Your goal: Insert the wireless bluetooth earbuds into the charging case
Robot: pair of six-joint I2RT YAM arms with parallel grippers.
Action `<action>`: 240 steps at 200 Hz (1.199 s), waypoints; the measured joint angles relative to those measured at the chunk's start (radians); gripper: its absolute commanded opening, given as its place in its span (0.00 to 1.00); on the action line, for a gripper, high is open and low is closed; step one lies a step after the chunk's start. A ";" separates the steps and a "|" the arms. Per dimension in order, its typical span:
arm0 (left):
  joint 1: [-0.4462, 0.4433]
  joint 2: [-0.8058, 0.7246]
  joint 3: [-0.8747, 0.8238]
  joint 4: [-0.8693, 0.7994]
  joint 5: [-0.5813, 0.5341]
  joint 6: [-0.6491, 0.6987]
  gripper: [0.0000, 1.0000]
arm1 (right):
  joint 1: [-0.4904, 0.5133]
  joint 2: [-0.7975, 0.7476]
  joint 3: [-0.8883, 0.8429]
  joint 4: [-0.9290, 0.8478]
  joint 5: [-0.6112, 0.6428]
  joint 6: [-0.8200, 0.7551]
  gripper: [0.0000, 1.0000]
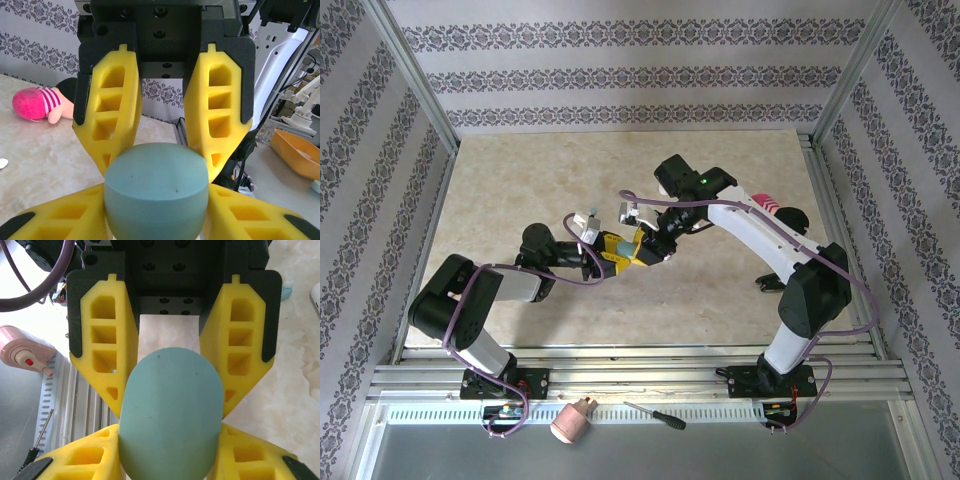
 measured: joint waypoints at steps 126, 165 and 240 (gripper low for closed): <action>-0.002 0.004 0.002 0.013 -0.015 0.001 0.27 | -0.041 -0.014 -0.044 0.093 -0.049 0.078 0.59; -0.002 0.003 0.003 0.014 -0.035 0.001 0.27 | -0.057 -0.040 -0.078 0.146 -0.055 0.134 0.59; -0.002 0.003 0.003 0.015 -0.007 0.005 0.26 | -0.093 -0.112 -0.133 0.267 -0.039 0.197 0.63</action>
